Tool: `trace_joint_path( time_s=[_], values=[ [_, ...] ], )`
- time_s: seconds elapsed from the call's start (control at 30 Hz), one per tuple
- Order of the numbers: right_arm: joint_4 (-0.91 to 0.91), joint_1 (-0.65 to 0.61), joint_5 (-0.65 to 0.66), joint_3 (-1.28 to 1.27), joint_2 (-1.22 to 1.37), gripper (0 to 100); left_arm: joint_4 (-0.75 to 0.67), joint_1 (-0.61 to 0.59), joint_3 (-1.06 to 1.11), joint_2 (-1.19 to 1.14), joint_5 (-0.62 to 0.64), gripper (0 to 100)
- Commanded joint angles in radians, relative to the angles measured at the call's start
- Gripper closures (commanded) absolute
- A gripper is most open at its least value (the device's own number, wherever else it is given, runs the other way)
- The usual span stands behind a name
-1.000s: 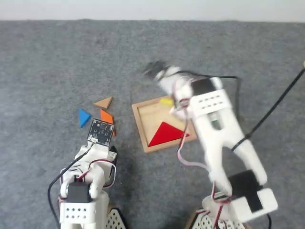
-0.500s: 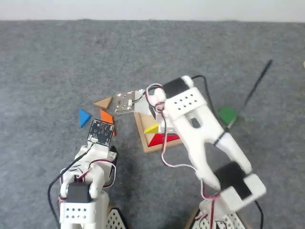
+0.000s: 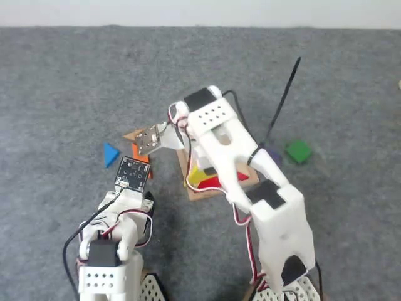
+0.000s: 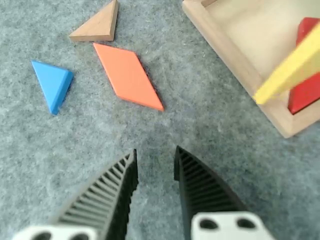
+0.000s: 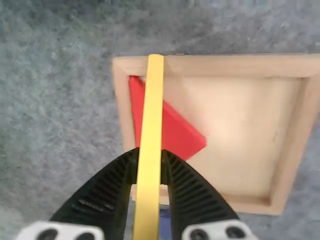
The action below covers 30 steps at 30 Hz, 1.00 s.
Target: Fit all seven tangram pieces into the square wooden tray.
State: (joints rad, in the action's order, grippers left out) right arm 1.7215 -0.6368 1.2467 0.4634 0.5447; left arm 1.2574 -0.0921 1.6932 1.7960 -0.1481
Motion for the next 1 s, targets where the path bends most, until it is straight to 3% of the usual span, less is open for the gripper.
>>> trace_joint_path(
  time_s=[0.0, 0.47, 0.63, 0.97],
  values=[
    [0.061, 0.033, 0.046, 0.173, 0.027, 99.0, 0.005, -0.005, -0.010, 0.018, 0.000, 88],
    [0.068, 0.079, 0.350, 0.210, 0.059, 98.9, 0.005, -0.005, -0.010, 0.018, 0.000, 88],
    [0.068, 0.085, 0.356, 0.209, 0.064, 97.6, 0.005, -0.005, -0.010, 0.018, 0.000, 88],
    [0.061, 0.065, 0.333, 0.259, 0.147, 82.3, 0.005, -0.005, -0.010, 0.018, 0.000, 88]
  ],
)
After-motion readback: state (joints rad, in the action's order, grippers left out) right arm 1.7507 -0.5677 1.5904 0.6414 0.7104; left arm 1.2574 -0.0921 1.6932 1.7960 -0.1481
